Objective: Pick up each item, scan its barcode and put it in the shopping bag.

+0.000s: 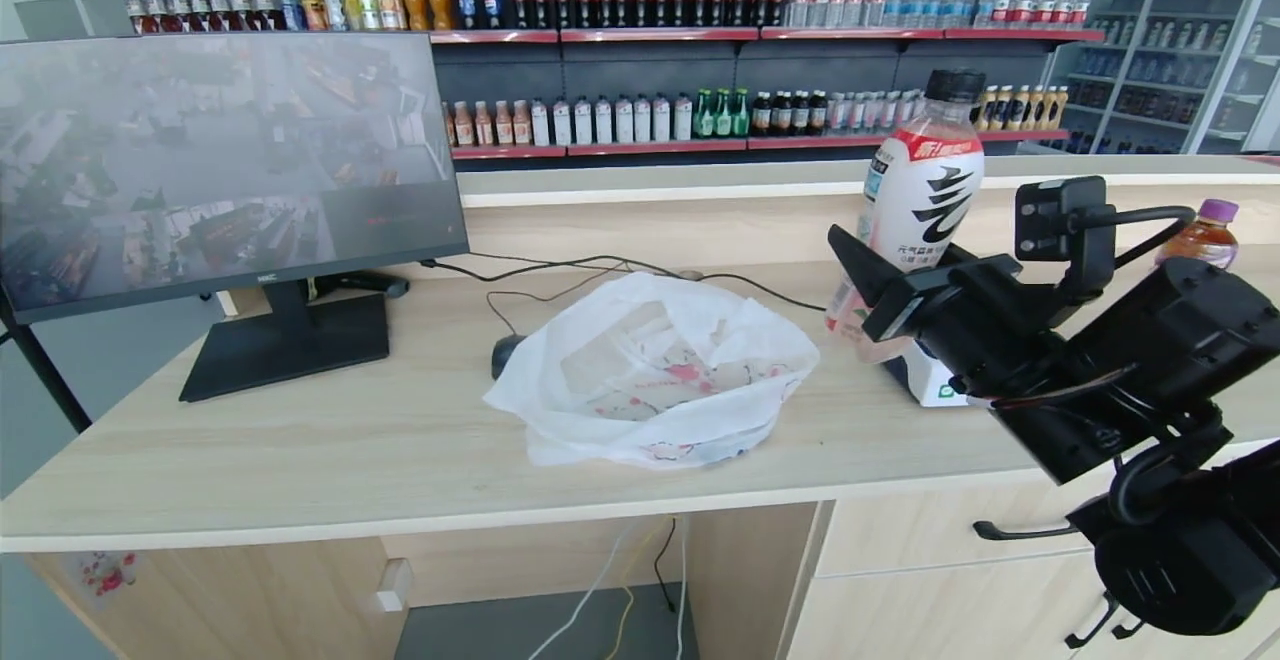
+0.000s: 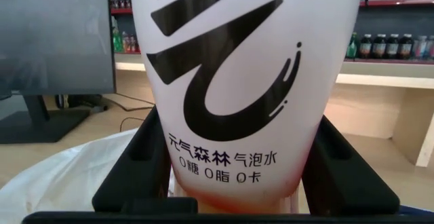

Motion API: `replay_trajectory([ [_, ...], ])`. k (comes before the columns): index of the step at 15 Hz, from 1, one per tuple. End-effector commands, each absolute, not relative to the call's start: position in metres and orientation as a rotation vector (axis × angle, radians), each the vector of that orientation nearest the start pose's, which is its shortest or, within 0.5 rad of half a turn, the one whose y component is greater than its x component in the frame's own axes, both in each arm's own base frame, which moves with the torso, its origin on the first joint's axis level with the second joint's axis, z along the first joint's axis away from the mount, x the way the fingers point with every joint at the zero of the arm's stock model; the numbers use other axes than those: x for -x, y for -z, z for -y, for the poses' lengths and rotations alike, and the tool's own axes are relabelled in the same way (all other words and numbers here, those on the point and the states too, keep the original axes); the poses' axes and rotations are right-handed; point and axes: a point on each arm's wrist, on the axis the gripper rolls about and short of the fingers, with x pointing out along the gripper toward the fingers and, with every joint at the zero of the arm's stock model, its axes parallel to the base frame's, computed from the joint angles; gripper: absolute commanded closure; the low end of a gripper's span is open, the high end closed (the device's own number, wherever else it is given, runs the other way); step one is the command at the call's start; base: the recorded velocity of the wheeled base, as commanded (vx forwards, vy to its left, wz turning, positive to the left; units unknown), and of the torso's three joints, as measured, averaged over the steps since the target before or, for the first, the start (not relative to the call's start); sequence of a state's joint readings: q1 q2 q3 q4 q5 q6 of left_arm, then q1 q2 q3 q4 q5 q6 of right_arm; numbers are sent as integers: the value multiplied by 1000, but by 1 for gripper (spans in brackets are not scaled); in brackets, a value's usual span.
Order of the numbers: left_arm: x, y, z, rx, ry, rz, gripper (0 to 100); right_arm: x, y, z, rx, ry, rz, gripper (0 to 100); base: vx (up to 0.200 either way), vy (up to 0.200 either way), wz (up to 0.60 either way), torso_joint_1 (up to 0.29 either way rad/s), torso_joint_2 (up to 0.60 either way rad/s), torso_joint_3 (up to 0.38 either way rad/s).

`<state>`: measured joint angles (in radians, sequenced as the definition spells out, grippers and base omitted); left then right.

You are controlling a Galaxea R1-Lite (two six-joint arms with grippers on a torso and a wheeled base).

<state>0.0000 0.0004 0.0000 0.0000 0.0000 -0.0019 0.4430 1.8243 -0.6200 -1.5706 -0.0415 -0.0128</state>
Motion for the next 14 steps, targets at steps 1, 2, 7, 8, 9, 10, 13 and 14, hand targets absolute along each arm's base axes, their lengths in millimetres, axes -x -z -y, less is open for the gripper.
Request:
replay_trajectory([
  [1, 23, -75, 0, 3, 0, 0, 0, -274, -187, -129, -67, -407, 346, 100, 0, 0, 0, 0, 0, 0],
  [2, 23, -75, 0, 3, 0, 0, 0, -274, -188, -130, -43, -437, 355, 100, 0, 0, 0, 0, 0, 0],
  [7, 23, -75, 0, 3, 0, 0, 0, -298, -189, -187, -15, -560, 440, 100, 0, 0, 0, 0, 0, 0],
  [8, 23, -75, 0, 5, 0, 0, 0, -311, -191, -207, -36, -574, 481, 100, 0, 0, 0, 0, 0, 0],
  [9, 23, -75, 0, 5, 0, 0, 0, -318, -188, -219, -48, -578, 494, 100, 0, 0, 0, 0, 0, 0],
  [10, 23, -75, 0, 3, 0, 0, 0, -324, -185, -227, -55, -585, 503, 100, 0, 0, 0, 0, 0, 0],
  [13, 23, -75, 0, 3, 0, 0, 0, -334, -173, -236, -54, -592, 483, 100, 0, 0, 0, 0, 0, 0],
  [14, 23, -75, 0, 3, 0, 0, 0, -340, -170, -241, -59, -595, 482, 100, 0, 0, 0, 0, 0, 0],
])
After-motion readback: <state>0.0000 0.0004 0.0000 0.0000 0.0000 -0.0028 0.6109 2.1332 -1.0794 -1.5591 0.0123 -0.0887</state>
